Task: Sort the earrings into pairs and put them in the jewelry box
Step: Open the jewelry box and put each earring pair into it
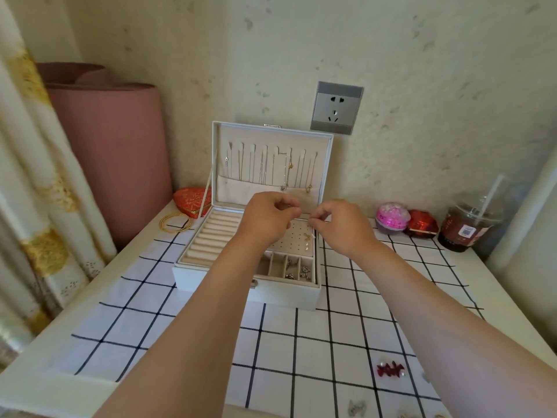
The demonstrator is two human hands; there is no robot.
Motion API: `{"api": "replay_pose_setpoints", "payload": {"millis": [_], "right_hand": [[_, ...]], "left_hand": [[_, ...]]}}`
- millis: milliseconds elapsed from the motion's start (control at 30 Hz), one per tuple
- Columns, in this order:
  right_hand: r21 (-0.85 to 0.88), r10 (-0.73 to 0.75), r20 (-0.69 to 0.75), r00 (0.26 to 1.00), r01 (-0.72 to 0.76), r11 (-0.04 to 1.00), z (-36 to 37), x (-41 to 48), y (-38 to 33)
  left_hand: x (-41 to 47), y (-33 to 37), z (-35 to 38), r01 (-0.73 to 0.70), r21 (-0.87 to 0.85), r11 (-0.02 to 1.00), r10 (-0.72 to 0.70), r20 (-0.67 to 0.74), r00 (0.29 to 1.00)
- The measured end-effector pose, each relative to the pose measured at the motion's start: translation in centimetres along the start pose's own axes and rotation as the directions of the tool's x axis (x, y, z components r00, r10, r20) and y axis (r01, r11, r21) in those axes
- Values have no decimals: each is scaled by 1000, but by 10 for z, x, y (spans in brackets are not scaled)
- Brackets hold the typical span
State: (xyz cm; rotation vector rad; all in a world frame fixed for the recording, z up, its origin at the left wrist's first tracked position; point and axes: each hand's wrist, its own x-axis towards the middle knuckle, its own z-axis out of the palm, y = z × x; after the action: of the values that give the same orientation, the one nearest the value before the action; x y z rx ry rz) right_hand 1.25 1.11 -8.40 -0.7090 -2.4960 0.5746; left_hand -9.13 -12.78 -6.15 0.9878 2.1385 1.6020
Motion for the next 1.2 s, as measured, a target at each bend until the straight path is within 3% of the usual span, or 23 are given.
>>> {"api": "replay_pose_setpoints", "payload": {"millis": [300,433,633,800,1133,1200], "right_hand": [[-111,-69,-7,998,68,991,1,2,-2],[-151,-109,74,991,119,981,-3,4,-4],[134,-17,64,998,8,991,-17,9,-6],[472,-43,108,993,-13,881,-34,9,-21],[584,-27,86,996,-29,812,-33,8,-16],[556,-3,55,998,-28,831,-29,9,-13]], "left_hand": [[-1,0,-3,-1,83,997,1,0,1000],[-1,1,-3,-2,70,998,2,8,1000],[-2,6,0,6,60,998,-6,6,1000],[-3,12,4,27,54,998,-28,17,999],[-6,15,4,117,-71,991,-112,80,990],[-5,13,5,86,-14,996,-85,77,993]]}}
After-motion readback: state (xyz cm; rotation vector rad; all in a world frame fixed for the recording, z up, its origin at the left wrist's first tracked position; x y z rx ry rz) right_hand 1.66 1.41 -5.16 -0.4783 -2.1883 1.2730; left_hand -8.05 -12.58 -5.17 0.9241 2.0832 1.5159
